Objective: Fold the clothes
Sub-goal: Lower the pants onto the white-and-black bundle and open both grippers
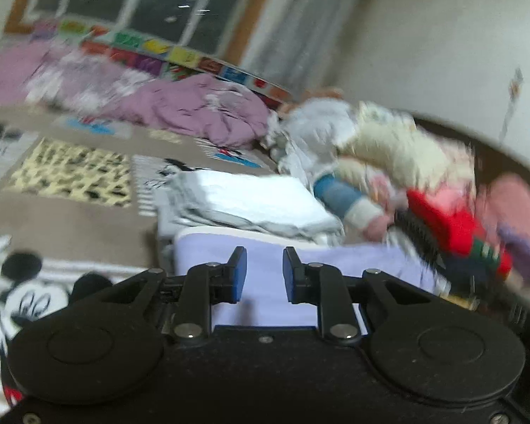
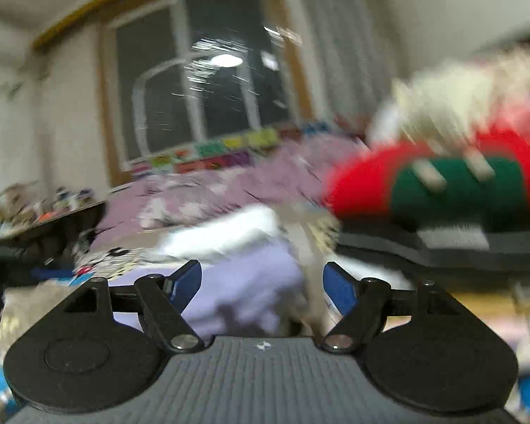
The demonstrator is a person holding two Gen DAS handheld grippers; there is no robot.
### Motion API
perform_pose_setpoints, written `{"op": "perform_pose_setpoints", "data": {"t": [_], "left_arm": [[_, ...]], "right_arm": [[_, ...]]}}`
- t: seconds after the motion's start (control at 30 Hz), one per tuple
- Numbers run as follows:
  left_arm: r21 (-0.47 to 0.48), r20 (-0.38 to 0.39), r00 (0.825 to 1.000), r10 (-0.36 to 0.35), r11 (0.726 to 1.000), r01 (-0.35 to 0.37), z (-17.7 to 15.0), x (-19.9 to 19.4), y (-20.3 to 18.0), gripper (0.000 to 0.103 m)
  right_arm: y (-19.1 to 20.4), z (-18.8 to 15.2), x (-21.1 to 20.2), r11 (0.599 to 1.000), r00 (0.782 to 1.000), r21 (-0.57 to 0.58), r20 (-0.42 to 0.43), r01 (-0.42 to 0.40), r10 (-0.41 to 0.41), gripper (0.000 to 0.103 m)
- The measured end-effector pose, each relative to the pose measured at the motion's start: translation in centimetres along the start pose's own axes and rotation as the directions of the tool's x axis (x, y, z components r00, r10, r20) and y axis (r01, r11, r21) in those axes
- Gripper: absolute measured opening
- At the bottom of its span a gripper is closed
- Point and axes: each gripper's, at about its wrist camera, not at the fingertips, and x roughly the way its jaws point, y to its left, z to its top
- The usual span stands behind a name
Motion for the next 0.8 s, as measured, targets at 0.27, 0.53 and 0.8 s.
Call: {"op": "perform_pose_setpoints", "data": {"t": [0.27,0.53,0.8], "left_arm": [[0.182,-0.105,0.992,0.072,0.982,-0.052,-4.0,5.1,-1.6,0.045],[0.124,-0.098,0.989,0.109,0.988,-0.096,-2.1,1.5,-2.6,0.054],[0.058,-0.111,0.983,0.144,0.989,-0.139,-1.2,-4.9,-5.9,0.077]], "right_arm": [[0.6,-0.2,9.9,0.998,0.970,-0.047,-0.242,-0.043,0.031,0.076],[0.3,-1.3,8.8,0.996,0.975,-0.087,-0.223,-0.035,0.015,0.076],[1.4,1.3,0.9,0.998,0.971,0.057,-0.235,-0.041,0.053,0.079]]}}
